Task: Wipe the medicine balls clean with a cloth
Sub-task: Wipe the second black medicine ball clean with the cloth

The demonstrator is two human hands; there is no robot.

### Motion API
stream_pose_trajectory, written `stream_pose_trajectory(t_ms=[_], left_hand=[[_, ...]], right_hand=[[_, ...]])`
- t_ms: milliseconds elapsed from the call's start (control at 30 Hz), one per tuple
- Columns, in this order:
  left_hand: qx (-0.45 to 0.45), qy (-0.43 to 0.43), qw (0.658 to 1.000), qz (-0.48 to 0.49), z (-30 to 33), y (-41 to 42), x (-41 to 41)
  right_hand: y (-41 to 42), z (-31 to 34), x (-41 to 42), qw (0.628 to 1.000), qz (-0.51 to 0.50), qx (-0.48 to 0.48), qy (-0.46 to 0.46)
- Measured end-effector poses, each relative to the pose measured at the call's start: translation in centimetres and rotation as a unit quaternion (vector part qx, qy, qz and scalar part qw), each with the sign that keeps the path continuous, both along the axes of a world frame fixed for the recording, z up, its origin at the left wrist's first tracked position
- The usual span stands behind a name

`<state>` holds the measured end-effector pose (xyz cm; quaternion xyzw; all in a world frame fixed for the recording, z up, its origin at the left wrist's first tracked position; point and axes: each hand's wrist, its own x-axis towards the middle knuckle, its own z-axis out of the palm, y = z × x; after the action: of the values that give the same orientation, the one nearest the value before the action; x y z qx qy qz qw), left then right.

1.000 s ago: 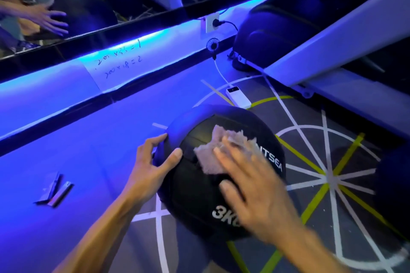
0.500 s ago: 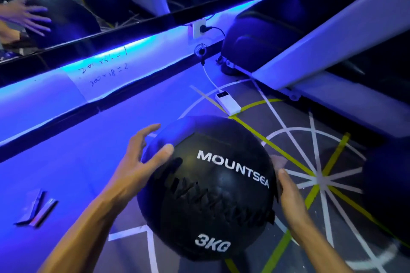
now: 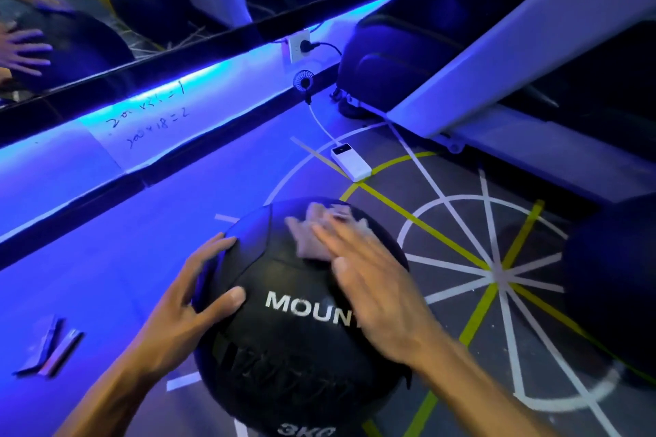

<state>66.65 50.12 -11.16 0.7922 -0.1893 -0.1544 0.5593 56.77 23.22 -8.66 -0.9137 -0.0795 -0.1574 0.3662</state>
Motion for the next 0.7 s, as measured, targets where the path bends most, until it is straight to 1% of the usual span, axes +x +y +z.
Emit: stream_pose_trajectory(t_ms=[33,67,100,133,167,200,267,300,333,367,433,467,533,567,600,633,700], left_hand=[[-0.003,0.004,1.0,-0.001,-0.2,0.5,-0.3],[-0.005,0.007,1.0,0.0,-0.3,0.9,-0.5],[-0.009,0.009,1.0,0.006,-0.4,1.2,-0.7],[-0.013,0.009,1.0,0.014,-0.3,1.4,-0.8],[-0.016,0.01,1.0,0.019,-0.3,1.4,-0.9],[-0.019,0.004,1.0,0.02,-0.3,1.3,-0.8],[-0.018,-0.003,1.0,0.02,-0.3,1.1,-0.6],[-0.018,-0.002,1.0,0.017,-0.3,1.0,-0.6],[-0.022,-0.003,1.0,0.014,-0.3,1.0,-0.5],[-0.026,0.002,1.0,0.013,-0.3,1.1,-0.6],[-0.034,0.012,0.999,0.008,0.1,1.2,-0.8],[-0.037,0.013,0.999,0.008,0.1,1.4,-0.9],[-0.037,0.016,0.999,0.004,0.0,1.5,-0.8],[-0.035,0.019,0.999,0.003,0.0,1.4,-0.8],[-0.037,0.017,0.999,0.004,-0.1,1.2,-0.9],[-0.04,0.014,0.999,0.005,-0.2,1.0,-1.0],[-0.042,0.016,0.999,0.0,-0.2,0.7,-1.3]], right_hand=[[-1.5,-1.6,-0.7,0.998,-0.026,0.046,0.017],[-2.8,-2.8,-1.4,0.987,-0.085,0.116,0.069],[-4.1,-3.9,-1.9,0.957,-0.163,0.186,0.149],[-4.7,-4.8,-2.5,0.924,-0.226,0.231,0.204],[-4.4,-5.2,-3.5,0.905,-0.252,0.257,0.228],[-3.3,-5.3,-4.4,0.905,-0.257,0.265,0.21],[0.2,-3.7,-5.9,0.943,-0.231,0.216,0.107],[1.9,-2.7,-6.3,0.963,-0.196,0.179,0.041],[3.2,-2.5,-6.7,0.979,-0.157,0.127,-0.006],[4.0,-2.9,-7.1,0.988,-0.13,0.073,-0.033],[3.0,-4.2,-7.6,0.991,-0.124,0.016,-0.045],[2.0,-5.3,-8.1,0.988,-0.147,0.019,-0.04],[0.4,-6.4,-9.3,0.969,-0.231,0.085,0.008],[0.1,-6.8,-9.5,0.958,-0.26,0.113,0.041],[0.3,-6.7,-9.6,0.952,-0.267,0.138,0.052],[0.9,-6.0,-9.4,0.954,-0.26,0.147,0.034],[3.0,-3.4,-7.8,0.972,-0.208,0.103,-0.03]])
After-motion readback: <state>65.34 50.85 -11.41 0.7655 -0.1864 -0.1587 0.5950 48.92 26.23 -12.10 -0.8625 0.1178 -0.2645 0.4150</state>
